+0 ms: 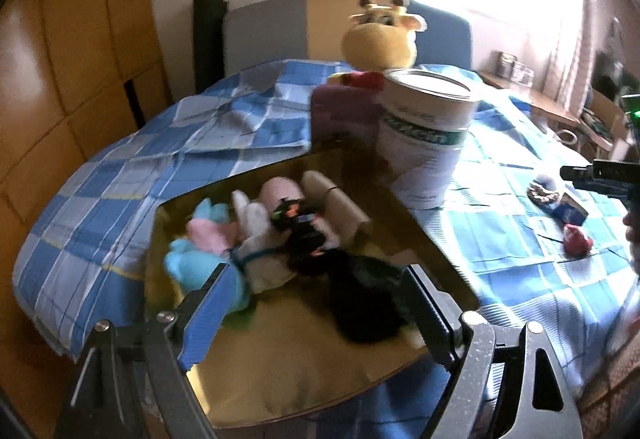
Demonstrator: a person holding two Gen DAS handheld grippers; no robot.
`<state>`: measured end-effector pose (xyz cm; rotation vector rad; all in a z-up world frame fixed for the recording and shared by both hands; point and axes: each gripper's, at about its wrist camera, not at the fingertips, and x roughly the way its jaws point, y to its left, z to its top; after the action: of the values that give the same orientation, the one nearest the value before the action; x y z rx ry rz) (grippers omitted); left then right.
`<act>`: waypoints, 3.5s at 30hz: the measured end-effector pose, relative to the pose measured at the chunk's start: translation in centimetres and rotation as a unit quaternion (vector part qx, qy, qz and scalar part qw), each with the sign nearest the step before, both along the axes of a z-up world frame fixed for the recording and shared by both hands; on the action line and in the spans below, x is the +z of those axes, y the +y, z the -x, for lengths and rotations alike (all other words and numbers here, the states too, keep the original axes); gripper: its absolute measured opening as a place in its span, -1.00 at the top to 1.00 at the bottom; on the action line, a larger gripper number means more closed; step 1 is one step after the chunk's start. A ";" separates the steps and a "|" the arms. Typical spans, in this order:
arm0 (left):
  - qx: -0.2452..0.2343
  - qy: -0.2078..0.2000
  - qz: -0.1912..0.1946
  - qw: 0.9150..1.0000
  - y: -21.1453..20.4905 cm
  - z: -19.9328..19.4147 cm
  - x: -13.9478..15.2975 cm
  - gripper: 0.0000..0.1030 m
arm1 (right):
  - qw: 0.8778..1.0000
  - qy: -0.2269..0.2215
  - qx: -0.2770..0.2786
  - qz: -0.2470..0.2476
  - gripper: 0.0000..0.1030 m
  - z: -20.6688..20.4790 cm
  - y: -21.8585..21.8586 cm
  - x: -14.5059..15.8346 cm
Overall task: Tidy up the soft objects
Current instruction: 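Move both grippers back to the red sock and brown scrunchie, then grasp the red knit sock with the left gripper, then grasp the brown scrunchie with the right gripper while the left gripper holds the red sock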
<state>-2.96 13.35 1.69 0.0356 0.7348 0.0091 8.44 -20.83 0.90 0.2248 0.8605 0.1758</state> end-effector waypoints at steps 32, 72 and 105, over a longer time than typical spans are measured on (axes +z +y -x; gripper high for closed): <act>-0.249 0.123 0.026 0.960 -21.7 -7.0 -4.1 -0.51 | 0.918 0.054 -0.337 -0.203 -0.01 3.5 -21.0 -6.7; -0.266 0.109 0.035 0.957 -27.7 -9.9 -8.0 0.47 | 0.926 0.058 -0.300 -0.222 -0.01 2.7 -20.4 -6.9; -0.281 0.049 0.078 0.955 -23.4 -8.2 -10.8 0.33 | 0.935 0.150 0.171 0.273 -0.01 -11.0 -2.1 -5.2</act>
<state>5.24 -10.03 -9.09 0.0932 0.8015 -0.5994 19.48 -22.88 -4.28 -0.4360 1.2161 0.2220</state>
